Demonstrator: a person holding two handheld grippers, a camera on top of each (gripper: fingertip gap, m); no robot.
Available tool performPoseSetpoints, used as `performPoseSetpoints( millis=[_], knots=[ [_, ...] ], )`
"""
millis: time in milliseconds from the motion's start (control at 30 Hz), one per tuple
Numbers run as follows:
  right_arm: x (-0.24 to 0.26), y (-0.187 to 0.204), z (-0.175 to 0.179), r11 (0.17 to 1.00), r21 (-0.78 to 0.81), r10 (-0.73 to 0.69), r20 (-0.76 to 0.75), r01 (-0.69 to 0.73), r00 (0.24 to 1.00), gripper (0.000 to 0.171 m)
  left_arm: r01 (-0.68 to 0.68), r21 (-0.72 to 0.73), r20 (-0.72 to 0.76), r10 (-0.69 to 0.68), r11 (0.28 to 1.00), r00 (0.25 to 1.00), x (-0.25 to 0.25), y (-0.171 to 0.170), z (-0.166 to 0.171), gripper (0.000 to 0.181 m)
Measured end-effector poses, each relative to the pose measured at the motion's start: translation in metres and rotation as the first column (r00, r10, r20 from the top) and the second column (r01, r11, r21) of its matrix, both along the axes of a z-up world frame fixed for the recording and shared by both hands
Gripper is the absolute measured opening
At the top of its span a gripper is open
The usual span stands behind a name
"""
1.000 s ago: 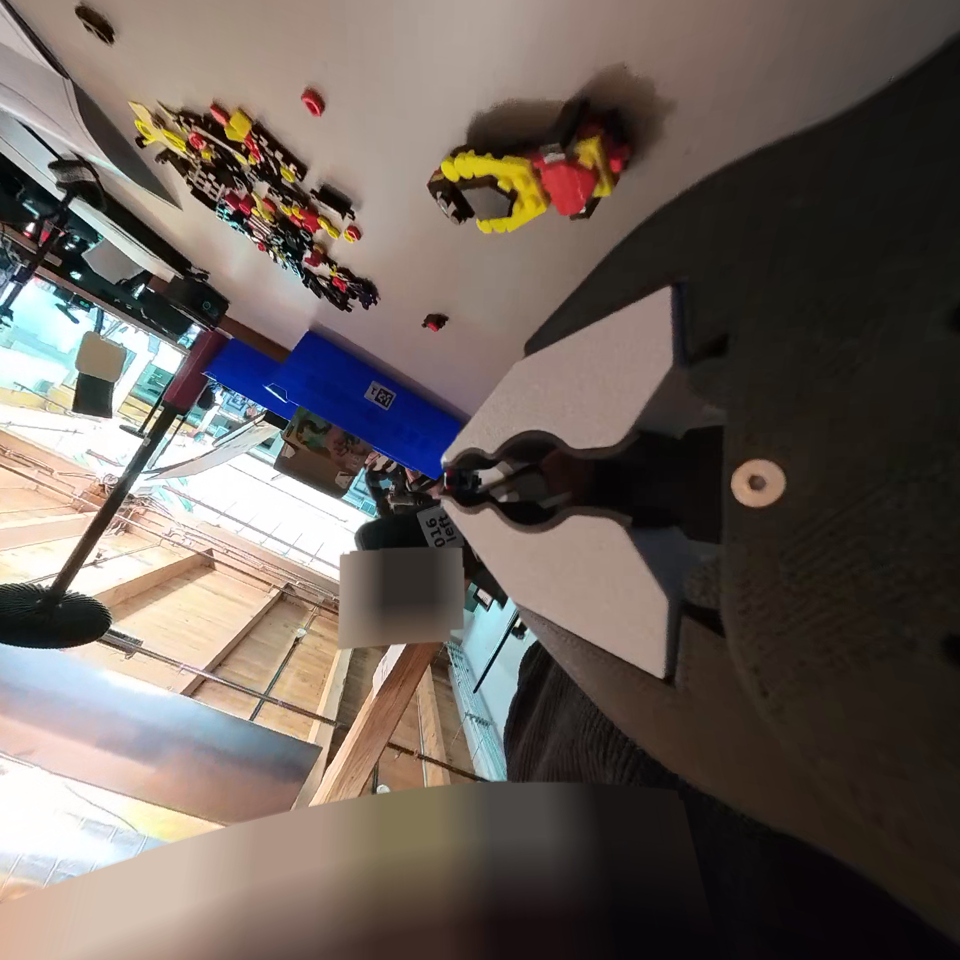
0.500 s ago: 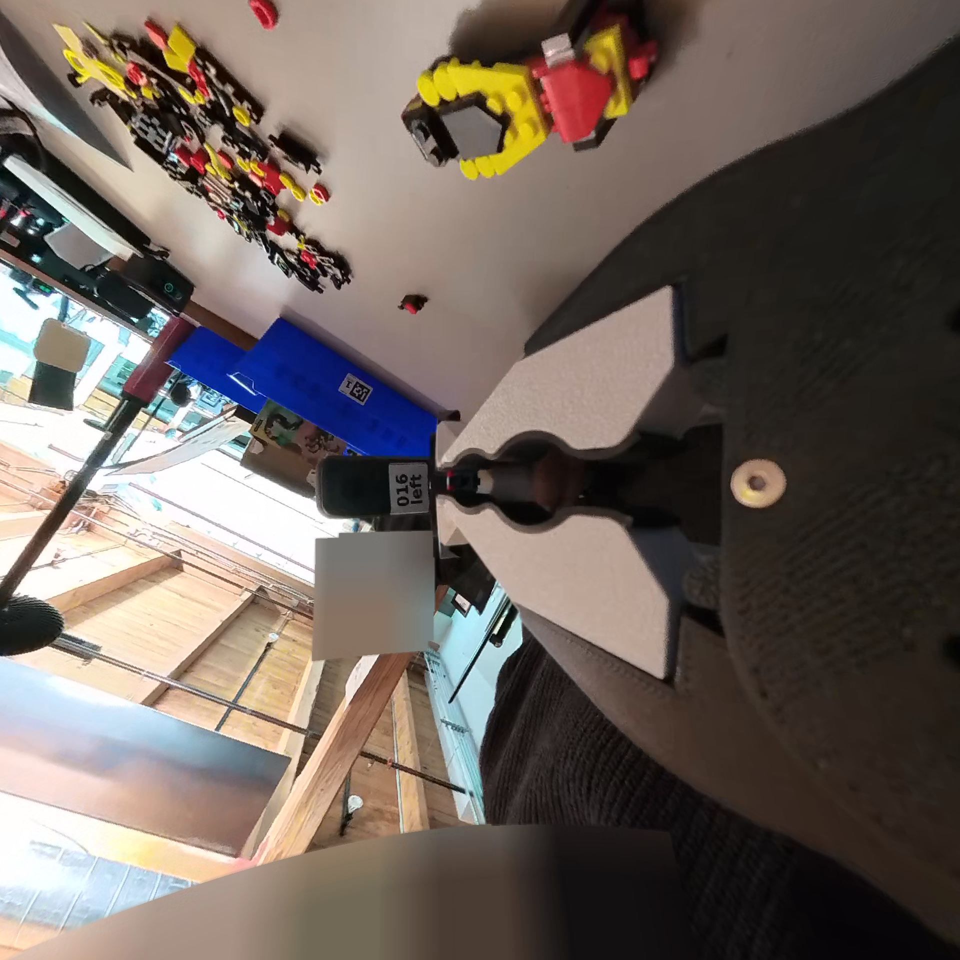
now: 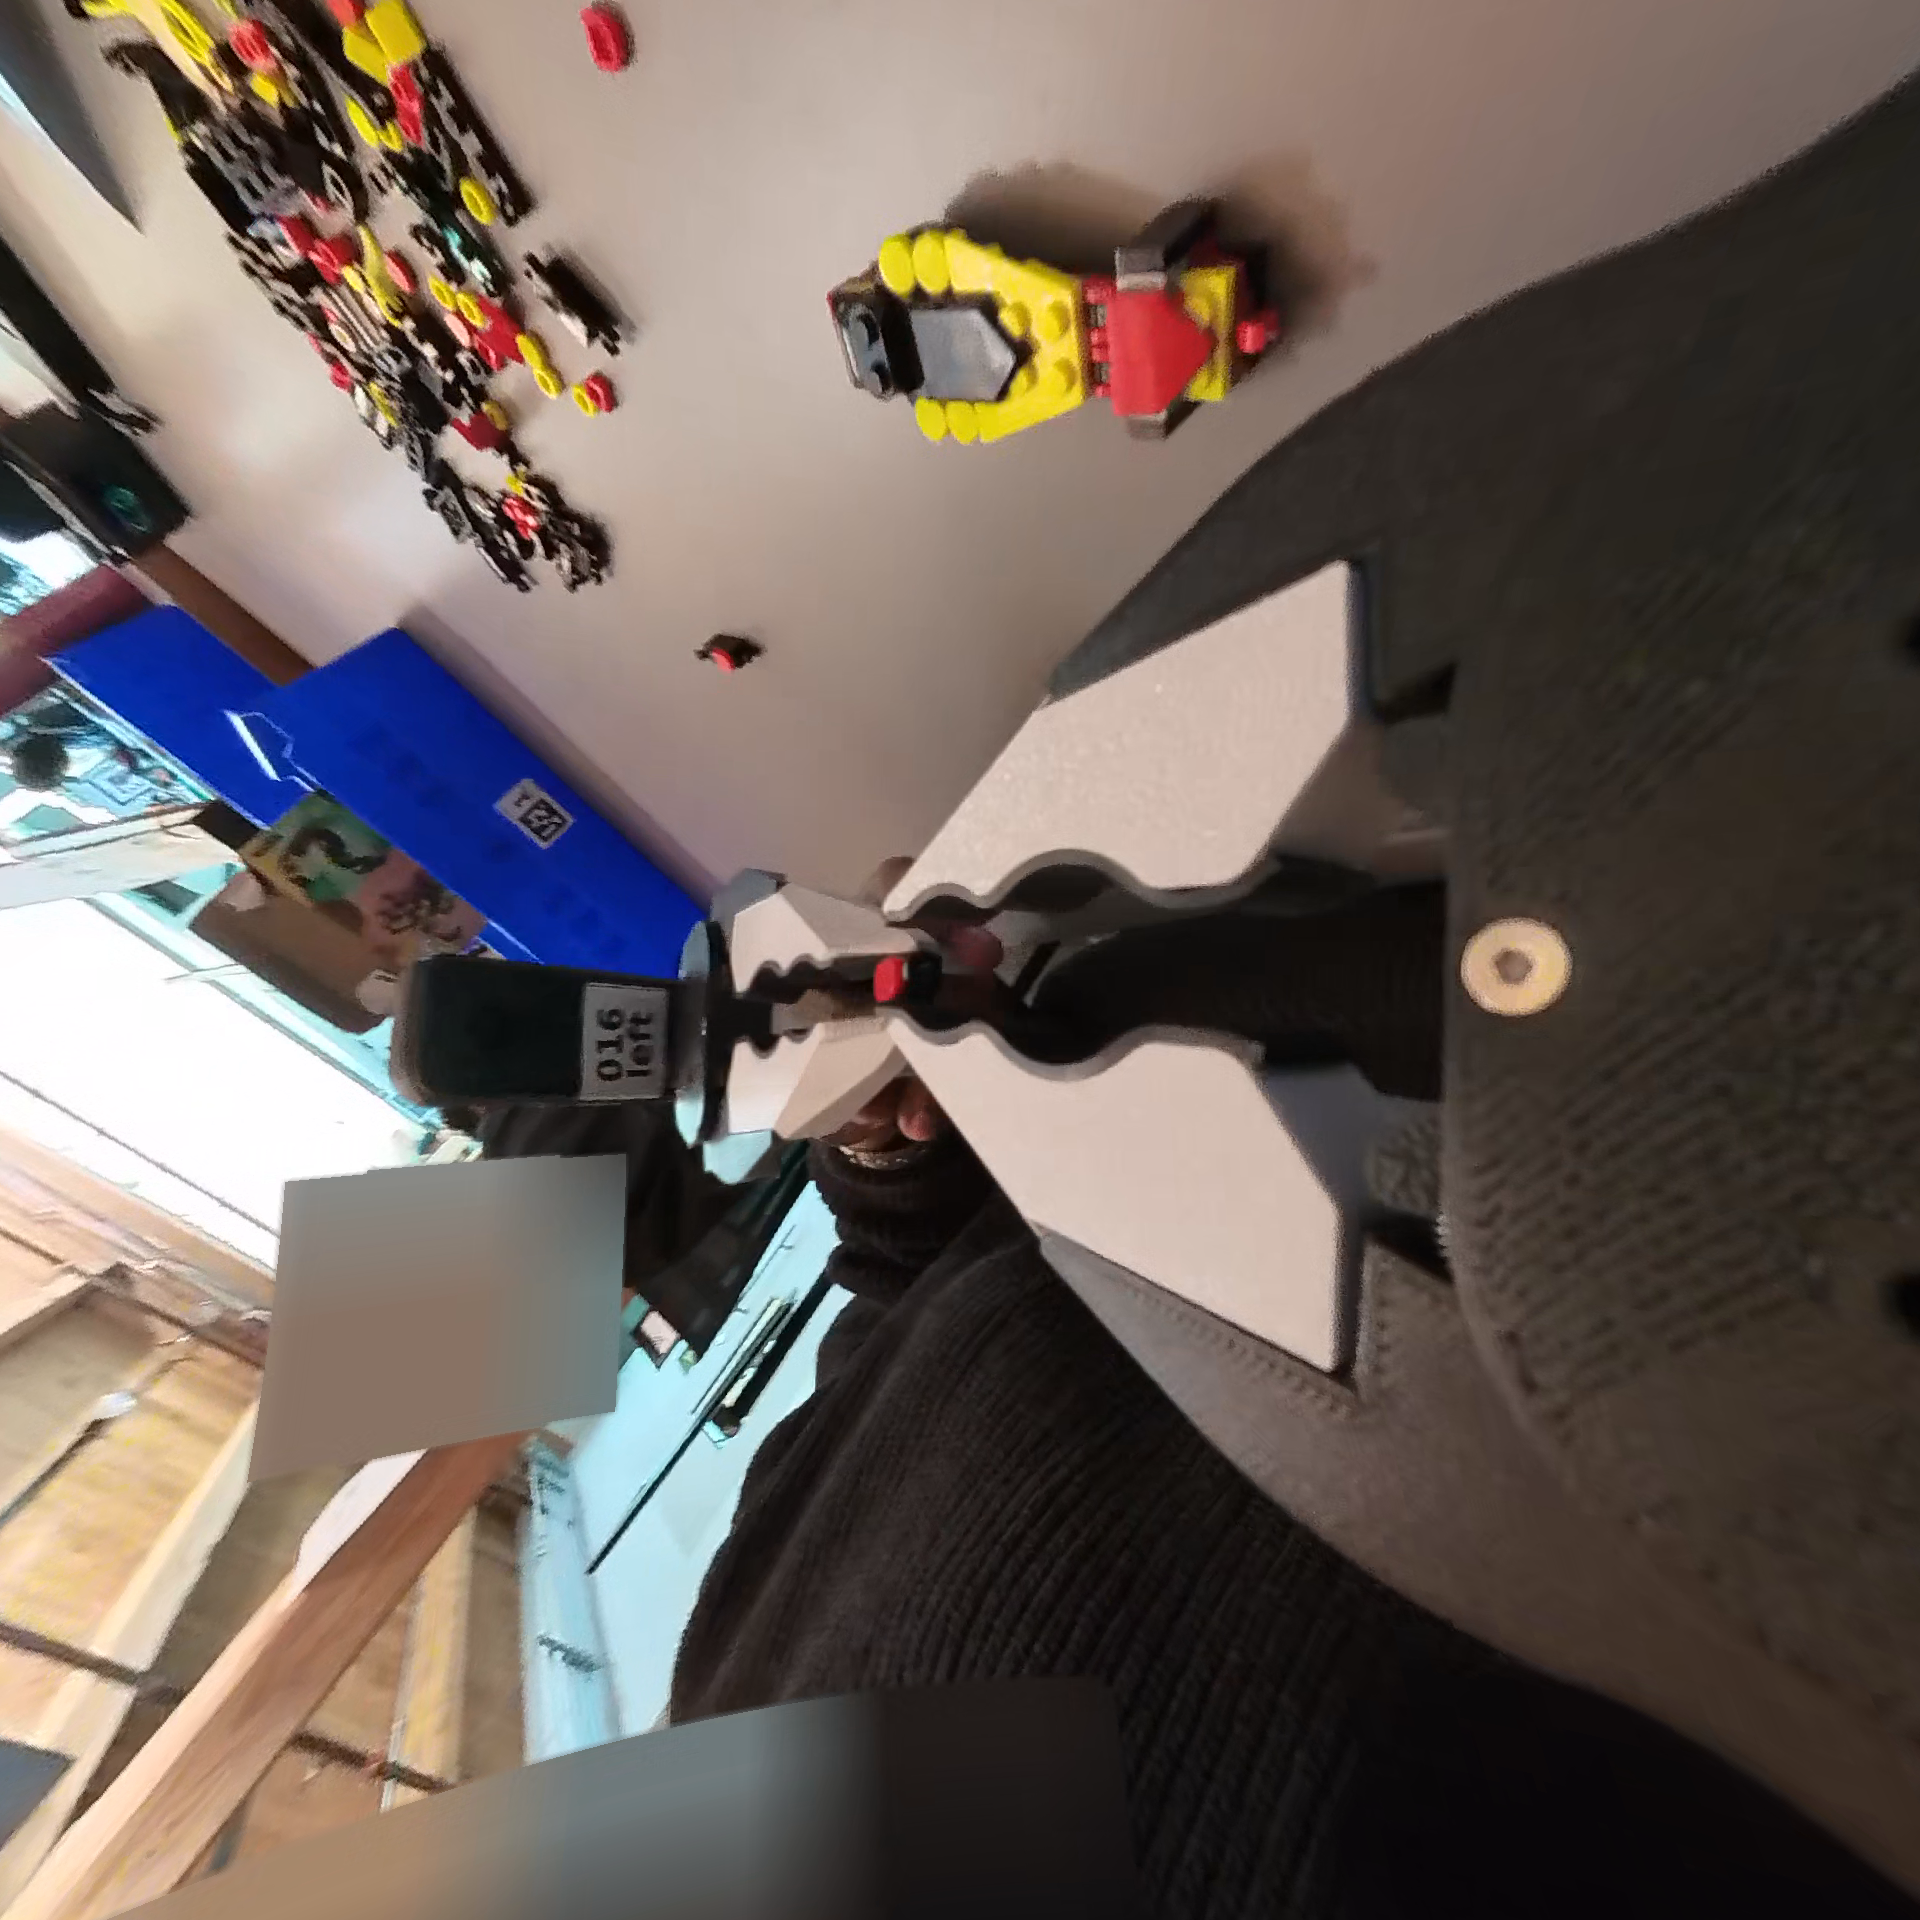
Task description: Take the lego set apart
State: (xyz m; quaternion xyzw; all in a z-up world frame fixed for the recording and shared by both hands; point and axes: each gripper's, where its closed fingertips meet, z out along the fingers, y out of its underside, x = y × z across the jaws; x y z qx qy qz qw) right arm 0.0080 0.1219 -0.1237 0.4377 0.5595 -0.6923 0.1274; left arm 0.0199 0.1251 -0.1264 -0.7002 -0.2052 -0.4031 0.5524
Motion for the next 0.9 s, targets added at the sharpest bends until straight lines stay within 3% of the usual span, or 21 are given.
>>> performPoseSetpoints(
  millis=[167, 400, 500, 600, 700, 800, 900],
  knots=[
    [0.013, -0.006, -0.005, 0.995, 0.048, 0.092, 0.009, -0.092, 0.996, 0.007, 0.067, -0.044, -0.092, -0.071, 0.997, 0.993, 0.012, -0.003, -0.007, 0.004],
    [0.035, -0.014, -0.007, 0.967, 0.106, 0.233, -0.004, -0.231, 0.972, 0.007, 0.194, -0.057, -0.096, -0.199, 0.979, 0.975, 0.034, -0.008, -0.010, 0.004],
    [0.032, -0.014, 0.004, 0.976, 0.088, 0.205, -0.057, -0.200, 0.977, 0.007, 0.194, -0.011, -0.004, -0.194, 0.981, 0.981, 0.033, -0.008, 0.000, 0.005],
    [0.036, -0.018, -0.004, 0.972, 0.074, 0.224, -0.015, -0.222, 0.974, 0.007, 0.221, -0.090, -0.170, -0.233, 0.971, 0.957, 0.040, -0.011, -0.012, 0.007],
    [0.029, -0.017, 0.000, 0.984, 0.000, 0.180, 0.010, -0.180, 0.984, 0.007, 0.213, -0.082, -0.164, -0.224, 0.974, 0.961, 0.040, -0.011, -0.009, 0.004],
    [0.018, -0.018, 0.003, 0.988, -0.058, 0.148, 0.045, -0.146, 0.988, 0.006, 0.398, -0.182, -0.279, -0.435, 0.899, 0.856, 0.099, -0.013, -0.027, 0.008],
    [0.012, -0.009, 0.003, 0.995, -0.031, 0.096, 0.027, -0.096, 0.995, 0.006, 0.325, -0.178, -0.258, -0.363, 0.929, 0.895, 0.083, -0.007, -0.025, 0.007]
  ],
)
